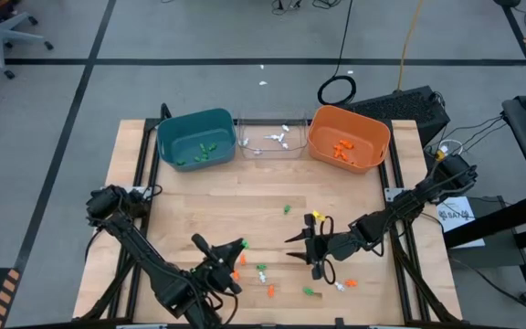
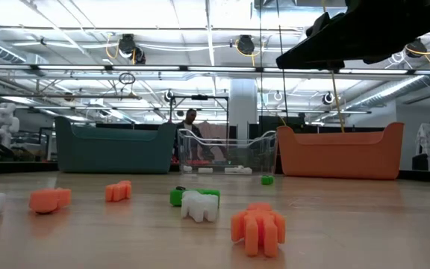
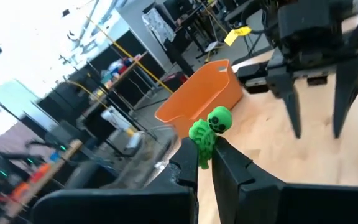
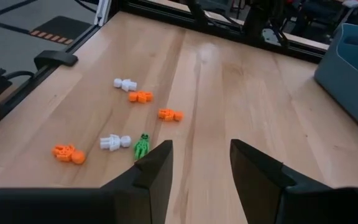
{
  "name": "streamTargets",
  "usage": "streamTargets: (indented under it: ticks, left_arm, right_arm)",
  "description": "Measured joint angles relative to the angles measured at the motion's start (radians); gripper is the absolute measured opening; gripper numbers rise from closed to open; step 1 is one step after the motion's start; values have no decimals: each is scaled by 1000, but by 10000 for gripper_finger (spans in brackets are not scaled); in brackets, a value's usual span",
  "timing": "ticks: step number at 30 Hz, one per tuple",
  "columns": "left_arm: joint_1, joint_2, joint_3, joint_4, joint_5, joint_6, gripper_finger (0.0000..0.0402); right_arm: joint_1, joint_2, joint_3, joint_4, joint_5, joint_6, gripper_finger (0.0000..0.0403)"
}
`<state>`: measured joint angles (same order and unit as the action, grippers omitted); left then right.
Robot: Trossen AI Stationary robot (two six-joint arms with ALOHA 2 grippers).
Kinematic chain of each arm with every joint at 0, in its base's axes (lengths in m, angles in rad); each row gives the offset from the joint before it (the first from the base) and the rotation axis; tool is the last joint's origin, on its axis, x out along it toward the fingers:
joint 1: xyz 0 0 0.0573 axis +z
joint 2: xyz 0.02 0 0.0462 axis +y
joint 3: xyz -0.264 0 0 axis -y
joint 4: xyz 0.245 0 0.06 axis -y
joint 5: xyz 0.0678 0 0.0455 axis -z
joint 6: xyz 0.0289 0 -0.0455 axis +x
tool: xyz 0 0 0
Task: Sort Halloween decoration
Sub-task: Put the green skeleton toy into the blue bin
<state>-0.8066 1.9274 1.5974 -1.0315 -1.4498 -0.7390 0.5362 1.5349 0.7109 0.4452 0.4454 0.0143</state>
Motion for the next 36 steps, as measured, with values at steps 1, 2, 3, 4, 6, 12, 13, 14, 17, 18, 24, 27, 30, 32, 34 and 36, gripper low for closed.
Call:
streamTargets:
  ticks: [1, 2, 3, 4, 6, 12, 13, 14, 17, 18, 24, 27, 30, 32, 34, 36]
  left_arm:
    - [0, 0, 0, 0, -2, 31, 18]
    - [1, 0, 0, 1, -8, 60, 18]
    - [2, 0, 0, 1, -15, 87, 18]
    - [2, 0, 0, 1, -18, 112, 18]
    - [4, 0, 0, 1, -21, 156, 18]
    - [23, 0, 0, 1, -20, 172, 18]
    - [26, 0, 0, 2, -20, 172, 18]
    - [29, 0, 0, 2, -20, 170, 18]
    - [36, 0, 0, 5, -11, 101, 18]
    - [40, 0, 0, 5, 5, 92, 18]
    - [45, 0, 1, -40, 13, 125, 18]
    - [47, 0, 1, -151, -14, 138, 18]
    - [58, 0, 1, -304, -25, 46, 18]
    - [73, 0, 1, -441, -26, -76, 18]
    - [96, 0, -2, -534, -39, -202, 18]
    - [127, -18, -40, -509, -75, -135, 18]
  right_arm:
    - [0, 0, 0, 0, 0, 0, 144]
    - [0, 0, 0, 0, 0, 0, 144]
    - [0, 0, 0, 0, 0, 0, 144]
    - [0, 0, 0, 0, 0, 0, 144]
    - [0, 0, 0, 0, 0, 0, 144]
    - [0, 0, 0, 0, 0, 0, 144]
    - [0, 0, 0, 0, 0, 0, 144]
    - [0, 0, 0, 0, 0, 0, 144]
    - [0, 0, 0, -1, 0, 0, 144]
    - [0, 0, 0, -1, 0, 0, 144]
    - [0, 0, 0, -1, 0, 0, 144]
    - [0, 0, 0, -2, 0, 0, 144]
    - [0, 0, 0, -2, 0, 0, 144]
    - [0, 0, 0, -3, 0, 0, 144]
    - [0, 0, 0, -6, 0, 0, 144]
    - [0, 0, 0, -8, 0, 0, 144]
